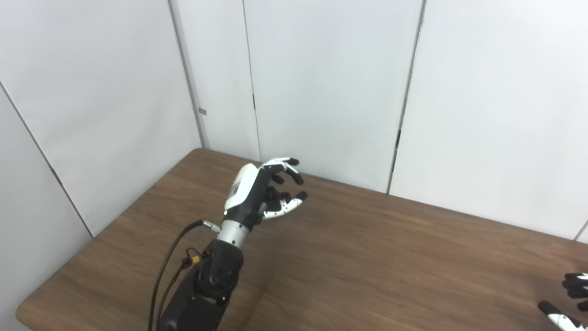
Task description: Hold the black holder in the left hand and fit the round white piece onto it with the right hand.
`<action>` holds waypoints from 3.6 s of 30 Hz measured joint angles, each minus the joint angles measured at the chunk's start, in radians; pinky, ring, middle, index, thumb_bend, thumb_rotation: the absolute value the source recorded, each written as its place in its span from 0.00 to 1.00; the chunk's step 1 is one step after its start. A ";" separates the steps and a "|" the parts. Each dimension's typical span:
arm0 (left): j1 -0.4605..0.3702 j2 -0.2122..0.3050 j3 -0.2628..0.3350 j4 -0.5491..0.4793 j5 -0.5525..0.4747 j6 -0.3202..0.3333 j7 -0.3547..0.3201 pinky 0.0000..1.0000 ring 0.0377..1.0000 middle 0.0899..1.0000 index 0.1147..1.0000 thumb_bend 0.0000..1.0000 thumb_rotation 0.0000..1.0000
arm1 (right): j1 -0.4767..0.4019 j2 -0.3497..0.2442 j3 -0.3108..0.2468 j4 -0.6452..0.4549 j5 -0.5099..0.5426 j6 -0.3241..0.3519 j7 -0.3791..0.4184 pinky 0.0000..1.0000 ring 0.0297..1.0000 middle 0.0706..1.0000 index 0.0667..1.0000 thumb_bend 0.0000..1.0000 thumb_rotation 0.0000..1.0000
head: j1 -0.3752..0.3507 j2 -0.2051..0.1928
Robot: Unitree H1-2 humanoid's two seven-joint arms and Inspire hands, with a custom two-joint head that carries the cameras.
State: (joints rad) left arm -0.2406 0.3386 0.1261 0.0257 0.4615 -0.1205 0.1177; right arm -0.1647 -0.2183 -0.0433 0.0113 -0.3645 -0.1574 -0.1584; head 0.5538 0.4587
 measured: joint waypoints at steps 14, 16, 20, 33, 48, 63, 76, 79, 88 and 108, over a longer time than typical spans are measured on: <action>-0.022 0.078 0.050 0.054 0.004 0.061 0.024 0.75 0.84 0.83 0.66 0.84 0.14 | 0.000 0.001 0.001 0.000 0.002 0.000 0.000 0.44 0.53 0.59 0.46 0.50 0.13 | 0.005 0.003; -0.023 0.082 0.050 0.054 0.005 0.086 0.024 0.74 0.84 0.84 0.66 0.86 0.14 | 0.000 0.001 0.000 0.001 0.006 0.000 0.000 0.44 0.53 0.59 0.46 0.50 0.13 | 0.006 0.003; -0.024 0.088 0.047 0.054 0.019 0.136 0.023 0.71 0.85 0.85 0.66 0.90 0.17 | 0.000 0.001 0.000 0.000 0.007 0.000 0.000 0.45 0.54 0.60 0.46 0.50 0.13 | 0.005 0.008; -0.055 0.146 -0.031 0.181 0.120 0.235 0.027 0.75 0.95 0.95 0.70 1.00 0.36 | 0.000 -0.002 -0.001 -0.002 0.019 0.000 0.007 0.44 0.54 0.60 0.46 0.50 0.13 | 0.005 0.014; -0.113 0.196 -0.128 0.399 0.140 0.254 0.030 0.86 1.00 0.99 0.69 1.00 0.40 | 0.000 -0.005 0.001 -0.002 0.009 0.000 0.011 0.44 0.54 0.60 0.46 0.50 0.14 | -0.005 0.025; -0.197 0.178 -0.168 0.578 0.107 0.219 0.099 0.87 1.00 0.97 0.68 1.00 0.39 | 0.001 -0.005 0.000 -0.004 0.003 0.000 0.014 0.43 0.53 0.59 0.46 0.50 0.14 | -0.012 0.034; -0.228 0.149 -0.183 0.631 0.063 0.179 0.156 0.81 0.95 0.88 0.55 0.96 0.37 | 0.002 -0.005 -0.001 -0.009 0.001 0.000 0.015 0.43 0.53 0.59 0.46 0.50 0.14 | -0.023 0.041; -0.234 0.142 -0.185 0.631 0.046 0.167 0.158 0.81 0.94 0.84 0.42 0.90 0.32 | 0.003 -0.004 -0.001 -0.015 0.001 0.001 0.015 0.43 0.53 0.59 0.46 0.50 0.14 | -0.025 0.041; -0.256 0.167 -0.283 0.635 0.114 0.233 0.119 0.85 0.89 0.73 0.35 0.85 0.32 | 0.018 -0.004 -0.007 -0.043 0.002 0.012 0.016 0.43 0.53 0.60 0.46 0.50 0.14 | -0.026 0.052; -0.238 0.184 -0.303 0.587 0.084 0.181 0.090 0.74 0.84 0.76 0.41 0.53 0.07 | 0.020 -0.008 -0.024 -0.046 0.015 0.011 0.025 0.44 0.55 0.61 0.46 0.50 0.14 | -0.041 0.061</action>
State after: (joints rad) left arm -0.4790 0.5223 -0.1767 0.6131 0.5451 0.0606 0.2078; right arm -0.1451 -0.2260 -0.0676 -0.0351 -0.3500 -0.1462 -0.1336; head 0.5123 0.5200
